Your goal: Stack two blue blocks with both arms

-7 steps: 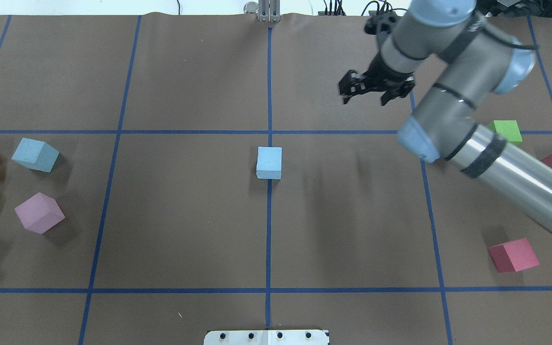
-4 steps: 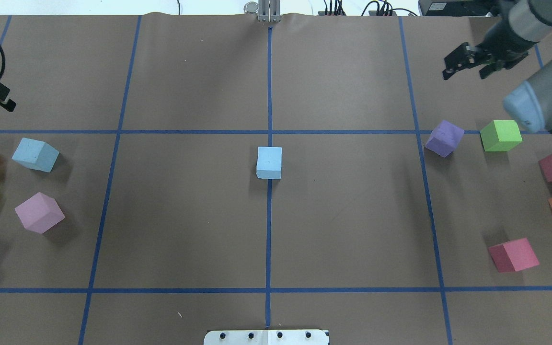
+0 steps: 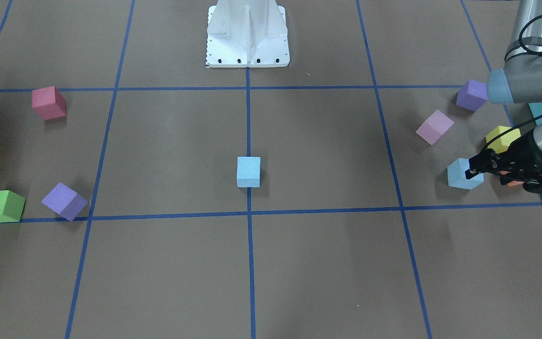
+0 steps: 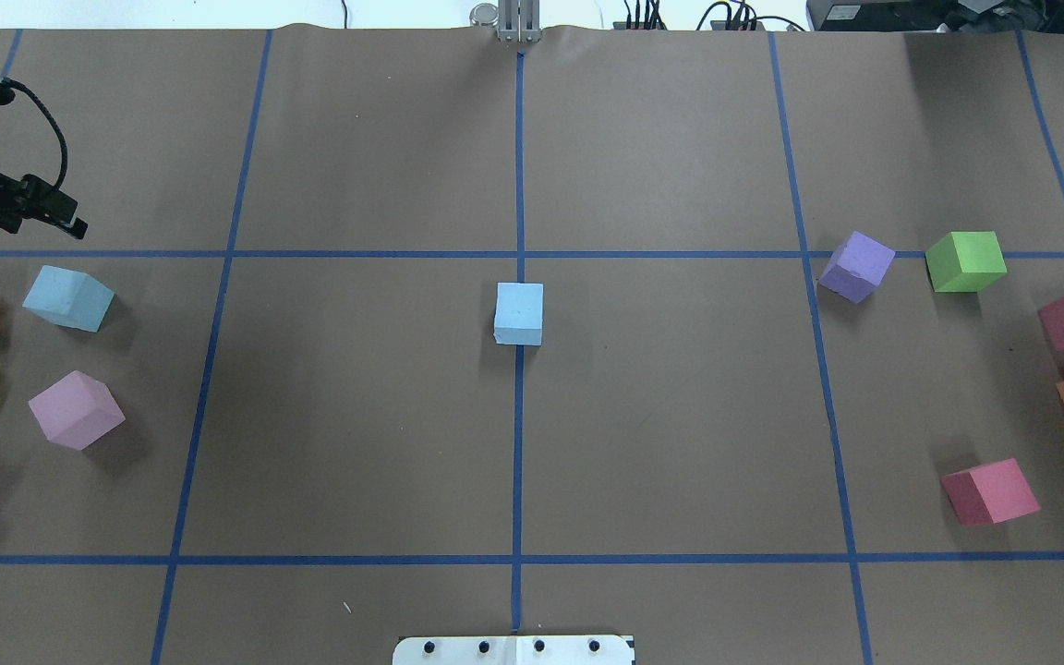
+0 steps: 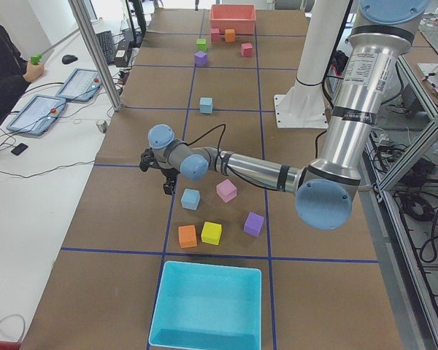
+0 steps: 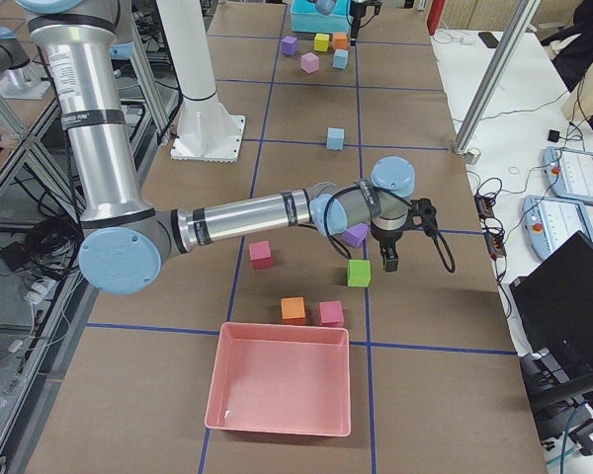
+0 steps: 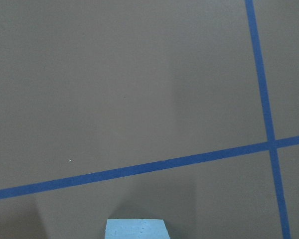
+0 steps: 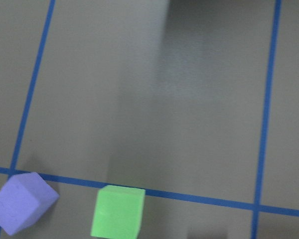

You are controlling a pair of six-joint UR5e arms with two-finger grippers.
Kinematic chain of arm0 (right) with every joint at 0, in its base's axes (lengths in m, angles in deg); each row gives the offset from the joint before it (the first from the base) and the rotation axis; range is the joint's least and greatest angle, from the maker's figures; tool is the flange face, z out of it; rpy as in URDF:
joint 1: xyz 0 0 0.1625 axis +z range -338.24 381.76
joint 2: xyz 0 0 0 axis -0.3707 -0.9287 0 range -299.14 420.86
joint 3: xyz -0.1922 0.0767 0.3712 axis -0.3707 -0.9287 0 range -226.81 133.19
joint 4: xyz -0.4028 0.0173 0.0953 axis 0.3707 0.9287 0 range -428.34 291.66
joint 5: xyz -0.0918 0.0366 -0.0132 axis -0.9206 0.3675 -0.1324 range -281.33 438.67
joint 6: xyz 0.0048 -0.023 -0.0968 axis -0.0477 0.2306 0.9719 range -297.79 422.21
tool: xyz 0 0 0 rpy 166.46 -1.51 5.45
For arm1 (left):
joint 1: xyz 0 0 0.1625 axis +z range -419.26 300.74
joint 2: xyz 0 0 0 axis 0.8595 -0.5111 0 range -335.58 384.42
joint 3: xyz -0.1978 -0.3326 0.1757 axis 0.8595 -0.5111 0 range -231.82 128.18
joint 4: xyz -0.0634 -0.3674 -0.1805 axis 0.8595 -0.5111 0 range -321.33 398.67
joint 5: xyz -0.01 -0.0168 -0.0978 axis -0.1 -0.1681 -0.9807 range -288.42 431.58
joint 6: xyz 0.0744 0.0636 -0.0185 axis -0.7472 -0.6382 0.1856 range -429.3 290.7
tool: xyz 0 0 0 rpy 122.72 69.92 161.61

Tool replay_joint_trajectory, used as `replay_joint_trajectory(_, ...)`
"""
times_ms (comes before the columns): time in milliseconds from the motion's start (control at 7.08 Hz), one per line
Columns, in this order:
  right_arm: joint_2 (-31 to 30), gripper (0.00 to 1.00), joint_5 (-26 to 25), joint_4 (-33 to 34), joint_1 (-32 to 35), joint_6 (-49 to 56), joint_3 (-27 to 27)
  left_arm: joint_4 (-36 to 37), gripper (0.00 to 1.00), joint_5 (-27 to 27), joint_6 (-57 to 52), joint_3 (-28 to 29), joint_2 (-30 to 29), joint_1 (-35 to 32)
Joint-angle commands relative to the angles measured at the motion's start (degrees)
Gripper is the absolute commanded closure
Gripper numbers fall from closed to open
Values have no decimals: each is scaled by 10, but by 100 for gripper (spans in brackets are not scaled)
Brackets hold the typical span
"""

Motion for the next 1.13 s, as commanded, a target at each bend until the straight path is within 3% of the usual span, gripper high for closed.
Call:
replay_joint_trajectory(0, -10, 0, -7, 110, 73, 117, 32, -64, 2, 18, 43, 0, 43, 13)
replay_joint_trajectory(424, -60, 0, -8, 120, 102, 145, 73, -64, 2, 55, 51, 1, 49, 40)
replay_joint_trajectory(989, -67, 0, -30, 121, 103, 145, 84, -64, 2, 70, 51, 1, 45, 78)
